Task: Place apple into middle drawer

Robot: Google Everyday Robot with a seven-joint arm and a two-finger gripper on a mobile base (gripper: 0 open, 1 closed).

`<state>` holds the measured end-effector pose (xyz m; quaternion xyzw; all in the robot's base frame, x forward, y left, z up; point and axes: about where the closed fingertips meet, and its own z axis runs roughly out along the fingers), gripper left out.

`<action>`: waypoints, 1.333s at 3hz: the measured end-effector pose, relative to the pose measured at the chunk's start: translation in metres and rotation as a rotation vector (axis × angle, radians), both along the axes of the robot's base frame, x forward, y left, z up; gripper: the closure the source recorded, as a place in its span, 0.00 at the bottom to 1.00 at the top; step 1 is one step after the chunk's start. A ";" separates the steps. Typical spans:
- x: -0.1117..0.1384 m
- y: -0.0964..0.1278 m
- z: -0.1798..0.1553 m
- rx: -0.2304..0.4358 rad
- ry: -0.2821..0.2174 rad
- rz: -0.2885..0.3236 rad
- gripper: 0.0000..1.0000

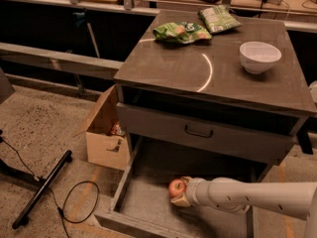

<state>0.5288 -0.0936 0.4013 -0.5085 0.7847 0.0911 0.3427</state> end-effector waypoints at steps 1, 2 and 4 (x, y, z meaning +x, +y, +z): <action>-0.001 0.003 -0.008 -0.022 0.009 -0.005 0.37; -0.003 0.004 -0.010 -0.038 0.015 -0.004 0.16; -0.013 0.001 0.003 -0.047 0.020 -0.011 0.00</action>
Offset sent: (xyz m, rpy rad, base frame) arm -0.0055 0.0034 -0.0112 -0.0616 0.0210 -0.0071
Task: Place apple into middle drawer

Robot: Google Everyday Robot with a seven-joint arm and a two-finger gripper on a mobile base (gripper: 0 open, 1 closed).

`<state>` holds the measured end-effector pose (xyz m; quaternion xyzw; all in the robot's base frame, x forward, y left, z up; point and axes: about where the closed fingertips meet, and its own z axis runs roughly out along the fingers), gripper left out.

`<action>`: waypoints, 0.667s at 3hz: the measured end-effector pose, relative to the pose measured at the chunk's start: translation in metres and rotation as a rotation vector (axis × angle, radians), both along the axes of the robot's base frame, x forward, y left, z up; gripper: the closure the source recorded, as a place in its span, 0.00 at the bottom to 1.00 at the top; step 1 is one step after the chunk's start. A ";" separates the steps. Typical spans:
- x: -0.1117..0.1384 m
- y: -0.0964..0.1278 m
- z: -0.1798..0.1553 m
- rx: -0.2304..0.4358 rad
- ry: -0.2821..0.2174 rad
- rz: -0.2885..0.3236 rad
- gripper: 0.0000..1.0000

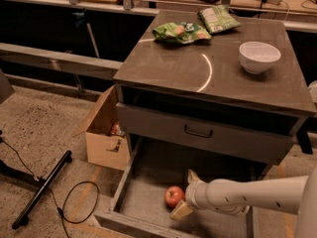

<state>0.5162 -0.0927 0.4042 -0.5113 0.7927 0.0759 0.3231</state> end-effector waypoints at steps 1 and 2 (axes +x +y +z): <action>-0.002 -0.026 0.019 -0.002 -0.021 -0.059 0.18; -0.002 -0.064 0.042 -0.039 -0.049 -0.120 0.41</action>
Offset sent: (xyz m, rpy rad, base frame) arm -0.0021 -0.1183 0.0745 -0.0951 -0.0895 -0.2010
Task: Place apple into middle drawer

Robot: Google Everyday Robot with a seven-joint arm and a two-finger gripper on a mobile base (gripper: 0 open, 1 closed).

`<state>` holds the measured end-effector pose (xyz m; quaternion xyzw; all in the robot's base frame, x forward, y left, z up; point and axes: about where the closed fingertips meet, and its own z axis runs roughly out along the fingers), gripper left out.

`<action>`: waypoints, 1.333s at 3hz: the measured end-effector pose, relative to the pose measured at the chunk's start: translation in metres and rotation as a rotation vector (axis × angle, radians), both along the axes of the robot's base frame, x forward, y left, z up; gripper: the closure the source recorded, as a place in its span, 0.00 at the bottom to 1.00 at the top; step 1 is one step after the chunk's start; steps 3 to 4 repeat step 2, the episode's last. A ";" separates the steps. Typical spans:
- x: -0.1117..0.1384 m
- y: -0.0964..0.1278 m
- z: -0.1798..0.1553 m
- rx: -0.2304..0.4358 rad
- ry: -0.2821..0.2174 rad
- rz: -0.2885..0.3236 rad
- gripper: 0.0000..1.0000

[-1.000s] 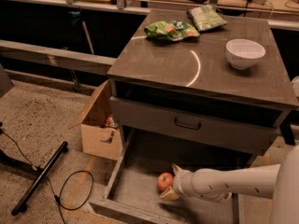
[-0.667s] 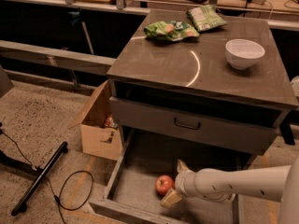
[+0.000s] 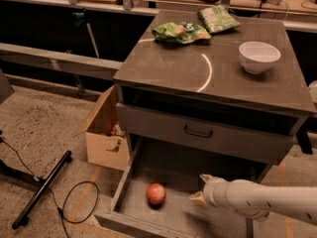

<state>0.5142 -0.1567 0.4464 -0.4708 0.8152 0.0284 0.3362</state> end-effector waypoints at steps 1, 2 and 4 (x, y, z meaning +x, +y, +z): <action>0.000 -0.037 0.026 -0.056 0.006 -0.012 0.65; -0.004 -0.043 0.027 -0.062 0.022 -0.010 0.88; -0.004 -0.043 0.027 -0.062 0.022 -0.010 0.88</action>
Offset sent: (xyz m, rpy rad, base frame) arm 0.0000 -0.0367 0.0259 -0.0557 0.0056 -0.0121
